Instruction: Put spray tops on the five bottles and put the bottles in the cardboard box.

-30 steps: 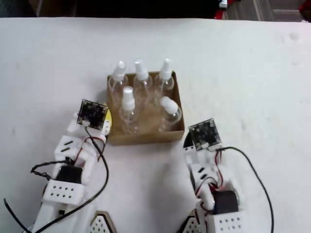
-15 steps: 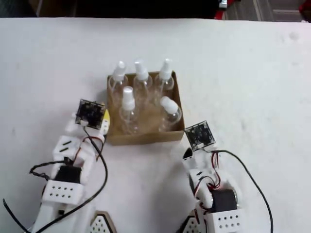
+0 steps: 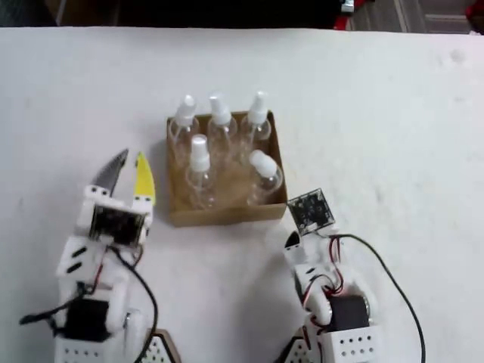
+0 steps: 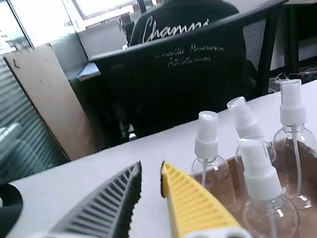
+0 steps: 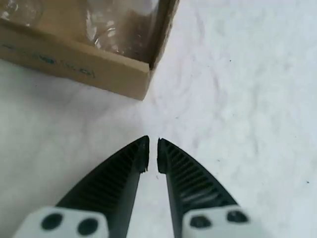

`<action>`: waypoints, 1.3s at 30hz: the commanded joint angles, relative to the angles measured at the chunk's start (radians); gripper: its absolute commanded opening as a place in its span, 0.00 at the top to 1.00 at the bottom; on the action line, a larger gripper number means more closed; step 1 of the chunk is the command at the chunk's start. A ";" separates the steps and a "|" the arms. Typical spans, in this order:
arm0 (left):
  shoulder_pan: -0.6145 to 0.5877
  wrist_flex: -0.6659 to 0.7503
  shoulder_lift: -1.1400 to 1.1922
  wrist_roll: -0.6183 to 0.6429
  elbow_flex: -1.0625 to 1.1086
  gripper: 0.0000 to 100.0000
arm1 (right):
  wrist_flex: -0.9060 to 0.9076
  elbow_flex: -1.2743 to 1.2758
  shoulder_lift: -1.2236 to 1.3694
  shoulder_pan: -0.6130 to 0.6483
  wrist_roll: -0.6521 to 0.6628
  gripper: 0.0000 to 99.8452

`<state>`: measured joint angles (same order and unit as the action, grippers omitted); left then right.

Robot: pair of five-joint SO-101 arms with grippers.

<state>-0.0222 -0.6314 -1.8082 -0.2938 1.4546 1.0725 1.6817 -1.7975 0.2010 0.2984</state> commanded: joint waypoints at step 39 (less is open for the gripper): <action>-0.090 -0.657 -0.019 0.207 0.238 0.85 | 0.007 0.009 0.002 -0.012 0.009 0.99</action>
<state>-0.1066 -1.3111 -1.8144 -0.0913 1.6939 1.0725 1.6817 -1.7975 0.2010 0.2969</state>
